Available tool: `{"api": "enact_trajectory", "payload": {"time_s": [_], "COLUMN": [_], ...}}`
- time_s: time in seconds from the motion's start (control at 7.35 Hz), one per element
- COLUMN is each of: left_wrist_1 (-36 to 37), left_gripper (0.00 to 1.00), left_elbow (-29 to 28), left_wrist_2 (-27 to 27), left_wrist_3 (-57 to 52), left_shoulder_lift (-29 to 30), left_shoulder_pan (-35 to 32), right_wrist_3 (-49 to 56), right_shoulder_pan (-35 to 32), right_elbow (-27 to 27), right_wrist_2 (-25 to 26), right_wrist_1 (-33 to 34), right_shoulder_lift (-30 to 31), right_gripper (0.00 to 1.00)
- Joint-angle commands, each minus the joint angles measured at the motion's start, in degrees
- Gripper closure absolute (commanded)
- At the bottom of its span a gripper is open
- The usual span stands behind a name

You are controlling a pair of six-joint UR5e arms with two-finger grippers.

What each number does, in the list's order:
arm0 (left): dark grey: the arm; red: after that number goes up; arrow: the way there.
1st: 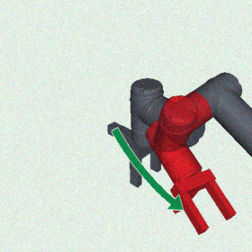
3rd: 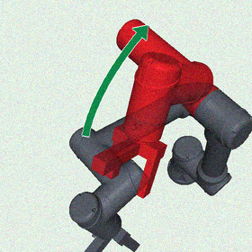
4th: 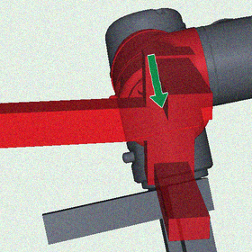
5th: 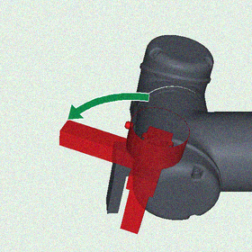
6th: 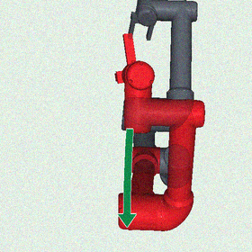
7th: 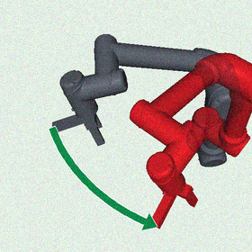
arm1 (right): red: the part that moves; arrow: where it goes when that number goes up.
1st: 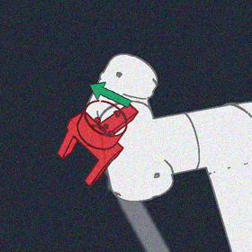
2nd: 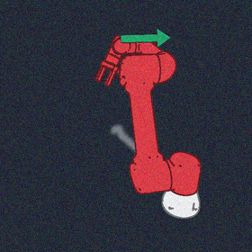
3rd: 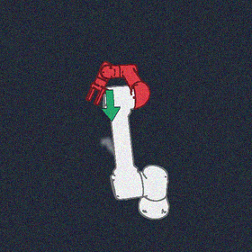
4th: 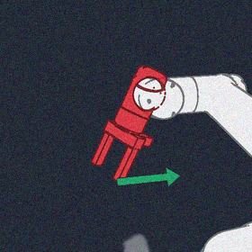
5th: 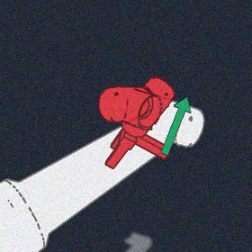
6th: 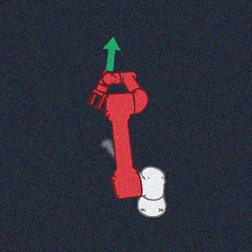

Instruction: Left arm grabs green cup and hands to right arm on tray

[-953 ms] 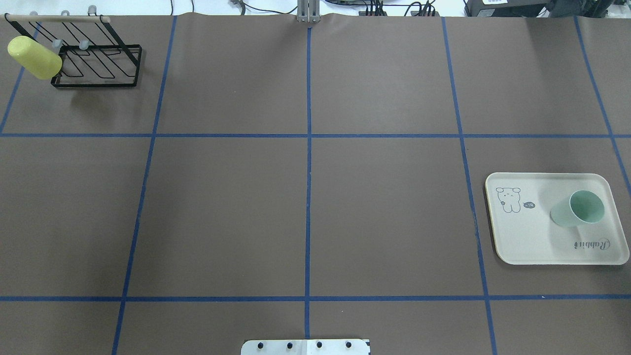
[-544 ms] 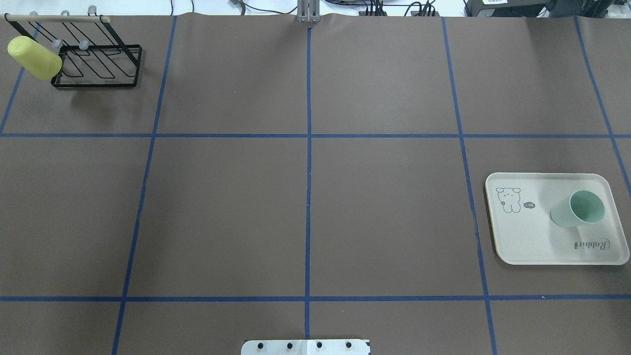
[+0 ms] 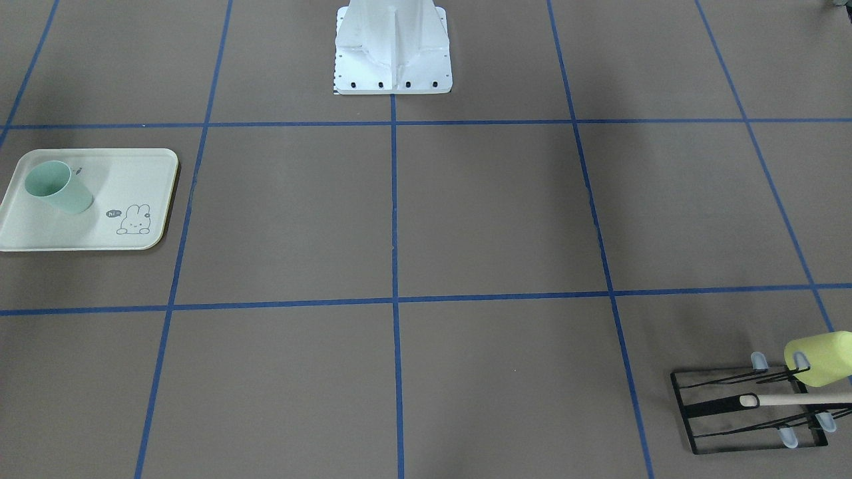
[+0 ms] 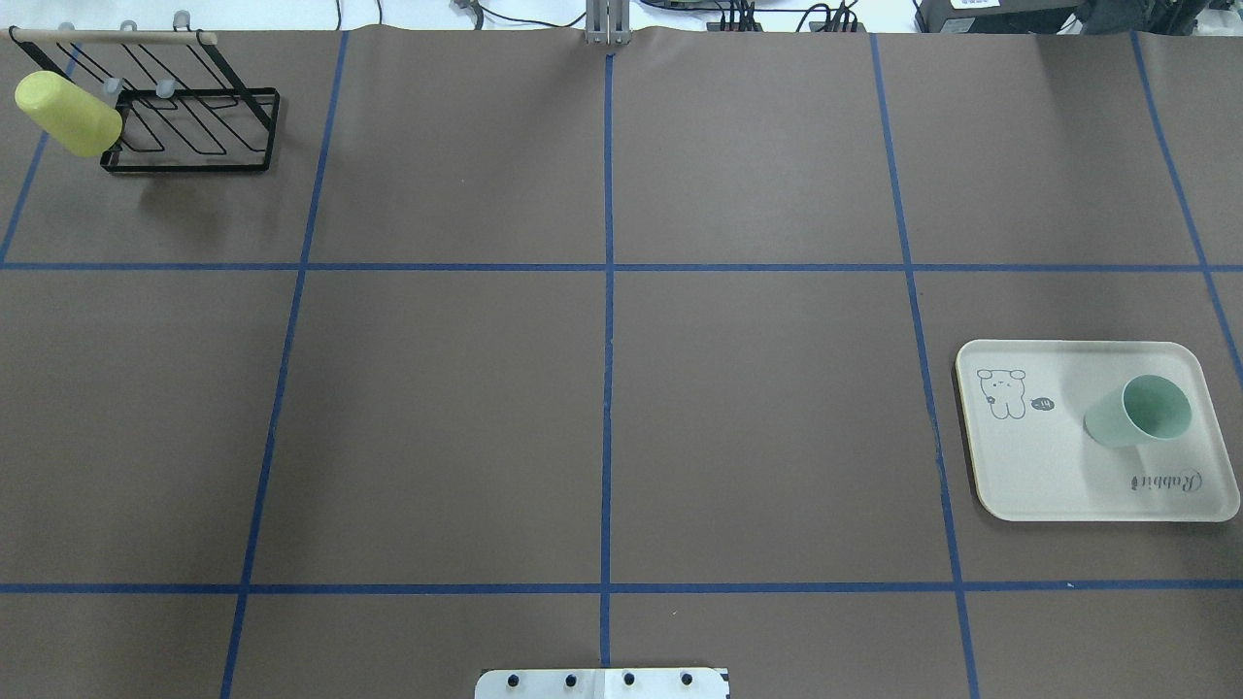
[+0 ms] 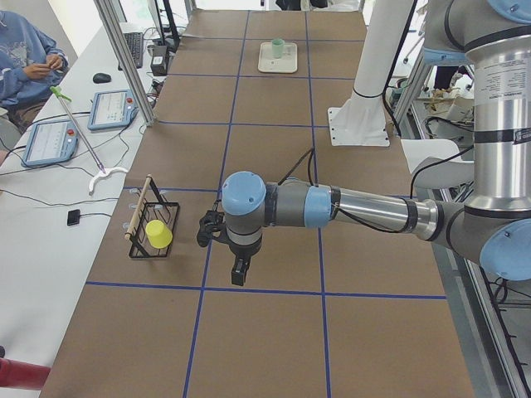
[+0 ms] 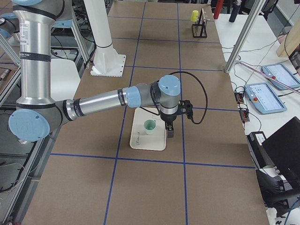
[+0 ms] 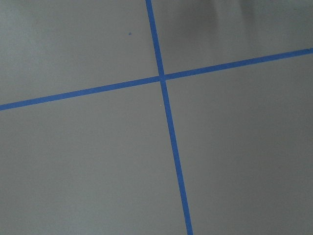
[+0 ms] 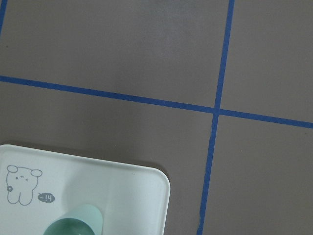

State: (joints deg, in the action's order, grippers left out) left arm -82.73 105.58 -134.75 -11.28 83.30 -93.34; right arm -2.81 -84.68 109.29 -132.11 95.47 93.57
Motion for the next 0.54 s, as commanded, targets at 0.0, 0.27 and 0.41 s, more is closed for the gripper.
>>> {"api": "enact_trajectory", "payload": {"time_s": [0.0,0.27,0.41], "left_wrist_1": [0.11,0.02,0.02], "left_gripper": [0.00,0.00,0.00], "left_elbow": [0.06,0.24,0.15], "left_wrist_2": [-1.48,-2.79,-3.24], "left_wrist_3": [0.20,0.11,0.11], "left_shoulder_lift": [-0.06,0.02,-0.06], "left_shoulder_pan": [0.00,0.00,0.00], "right_wrist_3": [0.00,0.00,0.00], "right_shoulder_pan": [0.04,0.04,0.04], "right_elbow": [-1.09,-2.06,-2.24], "right_wrist_2": [-0.77,-0.87,-0.87], "right_wrist_1": [-0.02,0.06,0.06], "right_shoulder_lift": [0.03,0.12,0.04], "right_gripper": [0.00,0.00,0.00]}}
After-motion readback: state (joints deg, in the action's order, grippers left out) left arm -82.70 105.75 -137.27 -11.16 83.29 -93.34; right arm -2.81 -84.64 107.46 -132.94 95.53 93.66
